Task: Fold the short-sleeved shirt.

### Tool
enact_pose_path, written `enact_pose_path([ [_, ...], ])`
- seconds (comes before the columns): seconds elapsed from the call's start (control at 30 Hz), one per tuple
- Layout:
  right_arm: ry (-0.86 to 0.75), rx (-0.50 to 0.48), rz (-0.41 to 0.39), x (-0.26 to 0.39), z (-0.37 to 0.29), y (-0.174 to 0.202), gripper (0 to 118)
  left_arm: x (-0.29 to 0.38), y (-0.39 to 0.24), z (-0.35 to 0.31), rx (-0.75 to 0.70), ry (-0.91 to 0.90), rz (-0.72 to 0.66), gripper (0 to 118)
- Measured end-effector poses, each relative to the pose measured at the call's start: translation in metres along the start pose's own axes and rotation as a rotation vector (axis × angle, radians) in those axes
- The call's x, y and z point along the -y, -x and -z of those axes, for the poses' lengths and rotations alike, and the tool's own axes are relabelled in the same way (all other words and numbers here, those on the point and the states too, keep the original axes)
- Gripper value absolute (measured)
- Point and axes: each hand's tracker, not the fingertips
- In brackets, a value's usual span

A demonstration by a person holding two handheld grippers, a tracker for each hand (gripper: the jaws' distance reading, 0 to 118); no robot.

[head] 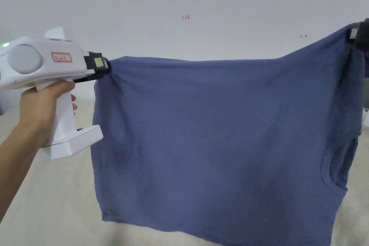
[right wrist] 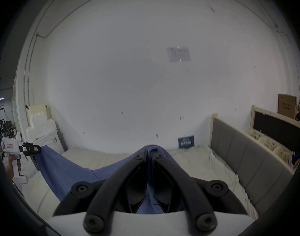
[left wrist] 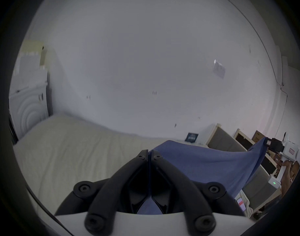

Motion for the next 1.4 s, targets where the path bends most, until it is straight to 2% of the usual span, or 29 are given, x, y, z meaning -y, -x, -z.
enact_pose_path([
  [0.33,-0.122,0.010,-0.038,-0.089,0.022,0.005,2,-0.086,-0.024,-0.014,-0.004,-0.129,0.059,0],
  [0.5,-0.134,0.014,-0.051,-0.081,0.025,0.005,2,-0.085,-0.024,0.004,-0.016,-0.118,0.074,0],
  [0.77,0.028,0.012,-0.008,0.023,0.063,-0.021,2,0.004,0.001,0.056,-0.054,0.058,0.104,0],
  [1.0,0.220,0.015,0.049,0.142,0.065,-0.037,2,0.120,0.028,0.067,-0.090,0.246,0.100,0],
  [1.2,0.333,-0.007,0.031,0.228,0.019,-0.040,2,0.213,0.045,0.029,-0.110,0.378,0.085,0],
  [1.23,0.346,-0.012,0.028,0.235,-0.007,-0.027,2,0.227,0.048,0.019,-0.112,0.390,0.087,0],
  [1.4,0.413,-0.035,0.028,0.286,-0.067,-0.029,2,0.288,0.058,-0.025,-0.113,0.479,0.094,0],
])
